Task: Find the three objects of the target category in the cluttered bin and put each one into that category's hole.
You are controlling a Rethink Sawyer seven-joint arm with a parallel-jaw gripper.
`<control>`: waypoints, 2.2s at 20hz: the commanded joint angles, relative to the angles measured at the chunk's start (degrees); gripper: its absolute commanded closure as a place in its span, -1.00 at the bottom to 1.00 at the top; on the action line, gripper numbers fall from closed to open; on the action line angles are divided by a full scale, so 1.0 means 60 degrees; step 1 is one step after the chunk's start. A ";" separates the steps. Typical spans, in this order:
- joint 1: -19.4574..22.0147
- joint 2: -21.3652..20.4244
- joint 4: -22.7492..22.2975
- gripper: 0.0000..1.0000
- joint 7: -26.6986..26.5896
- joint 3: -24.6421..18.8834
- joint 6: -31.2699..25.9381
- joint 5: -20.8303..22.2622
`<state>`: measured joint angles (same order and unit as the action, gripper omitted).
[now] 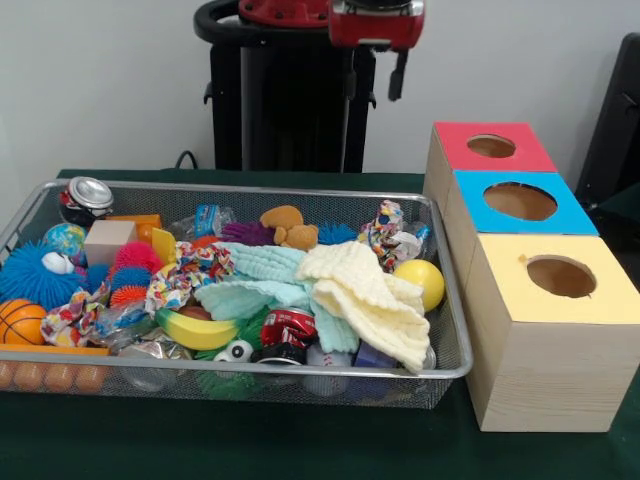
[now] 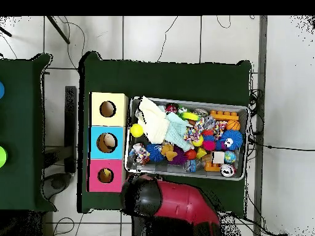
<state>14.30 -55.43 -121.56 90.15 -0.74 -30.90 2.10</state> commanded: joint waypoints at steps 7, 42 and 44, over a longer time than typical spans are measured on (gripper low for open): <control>0.1543 0.2803 0.2666 -1.00 -0.1099 -0.1965 -0.0250 0.1178; 0.1824 0.3526 0.2443 -1.00 0.0642 -0.2643 0.0896 0.2508; 0.1696 0.3305 0.2142 -1.00 0.0906 -0.2555 0.1101 0.2479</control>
<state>25.62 -32.07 -101.63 90.15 -13.45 -30.28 14.70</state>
